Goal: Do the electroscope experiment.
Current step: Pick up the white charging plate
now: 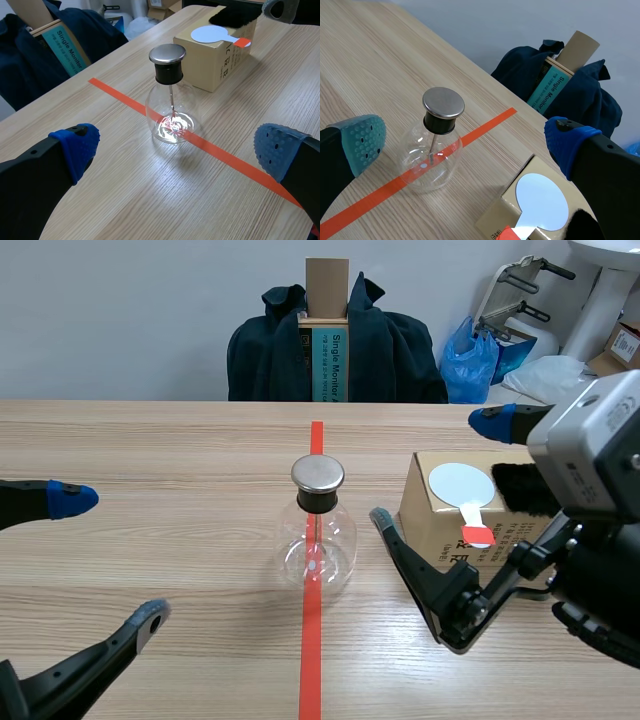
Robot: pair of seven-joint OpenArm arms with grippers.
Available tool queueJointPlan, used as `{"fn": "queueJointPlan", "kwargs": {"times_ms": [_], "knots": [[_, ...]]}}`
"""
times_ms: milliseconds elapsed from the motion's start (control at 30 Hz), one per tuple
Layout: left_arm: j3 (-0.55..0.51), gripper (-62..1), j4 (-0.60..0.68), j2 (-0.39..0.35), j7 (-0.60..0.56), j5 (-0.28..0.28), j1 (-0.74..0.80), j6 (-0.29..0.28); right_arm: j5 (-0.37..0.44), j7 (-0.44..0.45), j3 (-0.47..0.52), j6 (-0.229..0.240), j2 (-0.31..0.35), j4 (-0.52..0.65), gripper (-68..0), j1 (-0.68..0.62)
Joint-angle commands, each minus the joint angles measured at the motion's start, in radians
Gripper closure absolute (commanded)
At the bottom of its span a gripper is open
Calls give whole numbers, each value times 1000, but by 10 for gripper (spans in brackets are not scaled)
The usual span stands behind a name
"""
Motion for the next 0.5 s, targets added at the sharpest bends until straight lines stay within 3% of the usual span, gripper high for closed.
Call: {"fn": "queueJointPlan", "kwargs": {"times_ms": [0, 467], "knots": [[-5, -623, 6, 3, -2, -14, 10, -1, 10, 16, 8, -3, 5, 12, -679, 14], [-5, -623, 6, 3, 1, -13, 10, -1, 3, 21, 8, -3, 5, 12, -679, 14]]}}
